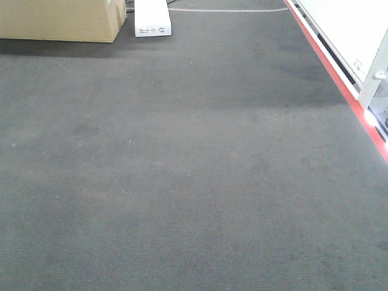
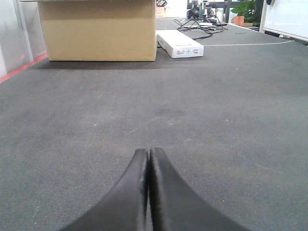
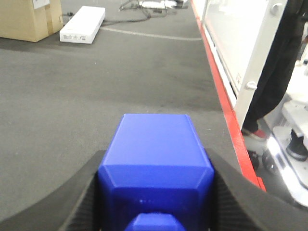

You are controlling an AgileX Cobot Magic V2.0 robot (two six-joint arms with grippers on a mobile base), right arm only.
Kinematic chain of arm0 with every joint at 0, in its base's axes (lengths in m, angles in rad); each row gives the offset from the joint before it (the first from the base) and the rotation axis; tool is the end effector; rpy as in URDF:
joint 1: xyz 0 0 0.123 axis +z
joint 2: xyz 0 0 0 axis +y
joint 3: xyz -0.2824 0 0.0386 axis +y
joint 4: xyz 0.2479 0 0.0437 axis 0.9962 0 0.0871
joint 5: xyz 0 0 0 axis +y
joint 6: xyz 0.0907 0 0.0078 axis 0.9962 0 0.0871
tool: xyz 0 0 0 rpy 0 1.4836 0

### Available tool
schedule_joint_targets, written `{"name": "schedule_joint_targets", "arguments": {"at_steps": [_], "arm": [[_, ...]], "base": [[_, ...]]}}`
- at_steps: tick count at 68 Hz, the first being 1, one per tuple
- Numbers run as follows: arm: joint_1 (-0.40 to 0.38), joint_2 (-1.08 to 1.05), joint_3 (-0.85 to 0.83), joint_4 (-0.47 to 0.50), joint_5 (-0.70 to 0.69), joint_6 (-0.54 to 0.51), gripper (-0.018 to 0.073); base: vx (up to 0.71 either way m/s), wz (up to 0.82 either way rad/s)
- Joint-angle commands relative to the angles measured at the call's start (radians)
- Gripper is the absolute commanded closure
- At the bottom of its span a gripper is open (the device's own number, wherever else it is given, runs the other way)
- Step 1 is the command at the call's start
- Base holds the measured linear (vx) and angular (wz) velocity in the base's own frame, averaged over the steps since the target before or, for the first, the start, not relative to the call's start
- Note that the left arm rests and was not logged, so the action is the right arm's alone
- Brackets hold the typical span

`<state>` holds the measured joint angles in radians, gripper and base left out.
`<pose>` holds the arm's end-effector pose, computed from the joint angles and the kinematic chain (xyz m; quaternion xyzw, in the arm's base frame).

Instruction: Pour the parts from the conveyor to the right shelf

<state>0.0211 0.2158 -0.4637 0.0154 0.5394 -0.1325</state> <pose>0.0511 0.0018 0.3058 -0.0569 0.7734 -0.0279 0.6307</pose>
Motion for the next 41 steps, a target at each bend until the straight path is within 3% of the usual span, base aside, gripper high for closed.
{"name": "schedule_joint_targets", "arguments": {"at_steps": [1, 41], "arm": [[-0.002, -0.073, 0.033, -0.01, -0.081, -0.01, 0.0565], [-0.002, -0.133, 0.086, -0.006, -0.081, -0.011, 0.0565]], "base": [[0.0, 0.0], [0.0, 0.0]]}}
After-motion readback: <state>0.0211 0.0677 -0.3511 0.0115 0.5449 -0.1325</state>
